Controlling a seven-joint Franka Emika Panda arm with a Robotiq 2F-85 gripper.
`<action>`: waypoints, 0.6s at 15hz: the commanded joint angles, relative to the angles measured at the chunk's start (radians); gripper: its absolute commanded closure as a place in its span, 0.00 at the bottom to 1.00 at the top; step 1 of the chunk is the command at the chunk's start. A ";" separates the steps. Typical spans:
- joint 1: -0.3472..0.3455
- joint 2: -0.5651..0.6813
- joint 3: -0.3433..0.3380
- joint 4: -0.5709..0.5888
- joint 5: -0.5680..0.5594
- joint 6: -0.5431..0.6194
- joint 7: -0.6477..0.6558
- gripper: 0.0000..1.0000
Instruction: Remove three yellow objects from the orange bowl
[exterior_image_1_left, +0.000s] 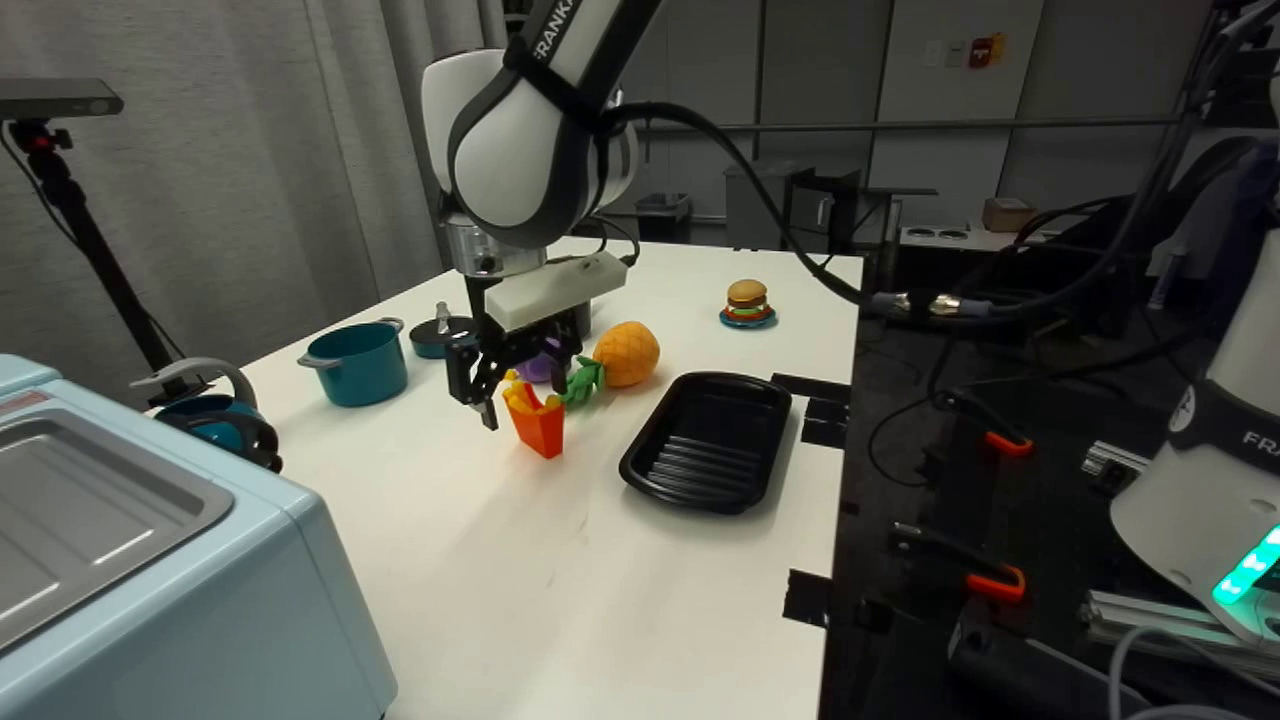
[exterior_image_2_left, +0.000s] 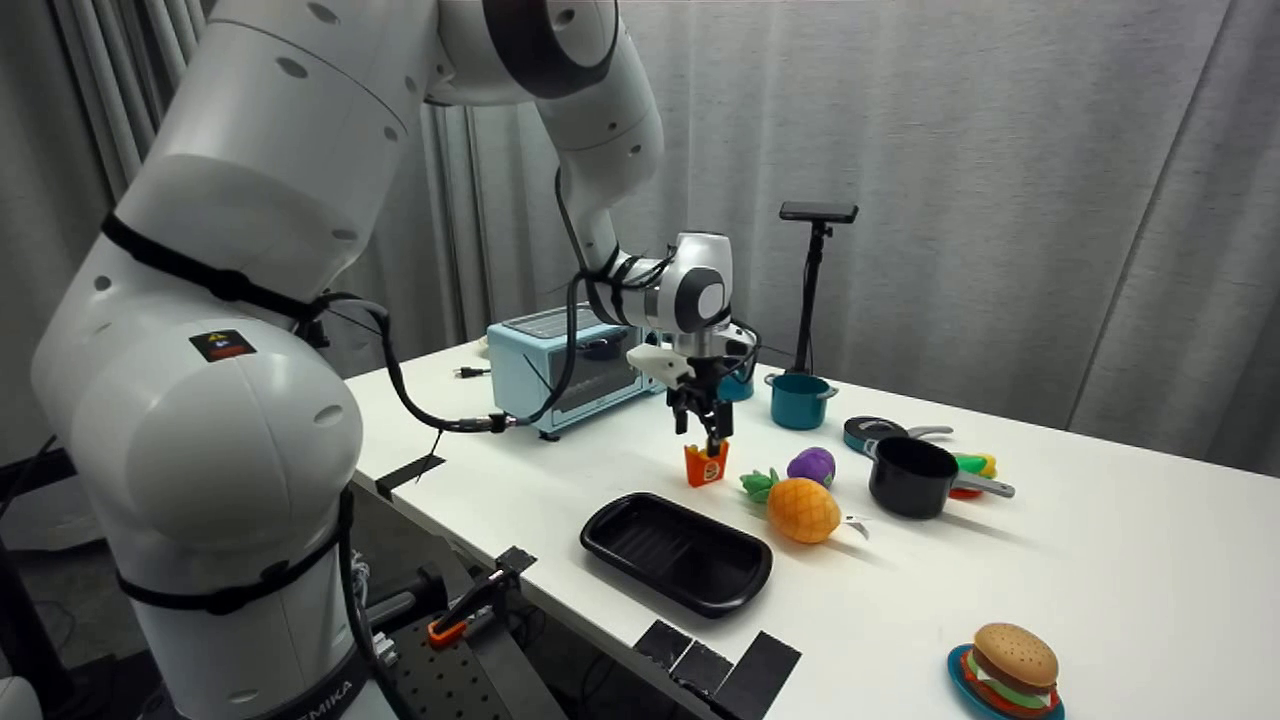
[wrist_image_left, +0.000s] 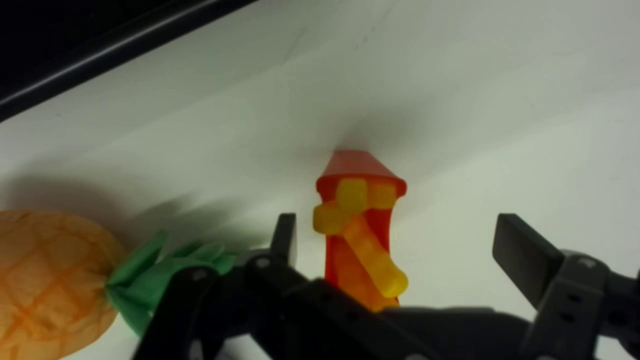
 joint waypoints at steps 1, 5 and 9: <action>0.022 0.021 -0.022 0.016 0.014 0.027 0.007 0.25; 0.024 0.027 -0.019 0.016 0.019 0.028 0.008 0.49; 0.028 0.021 -0.021 0.014 0.017 0.025 0.008 0.80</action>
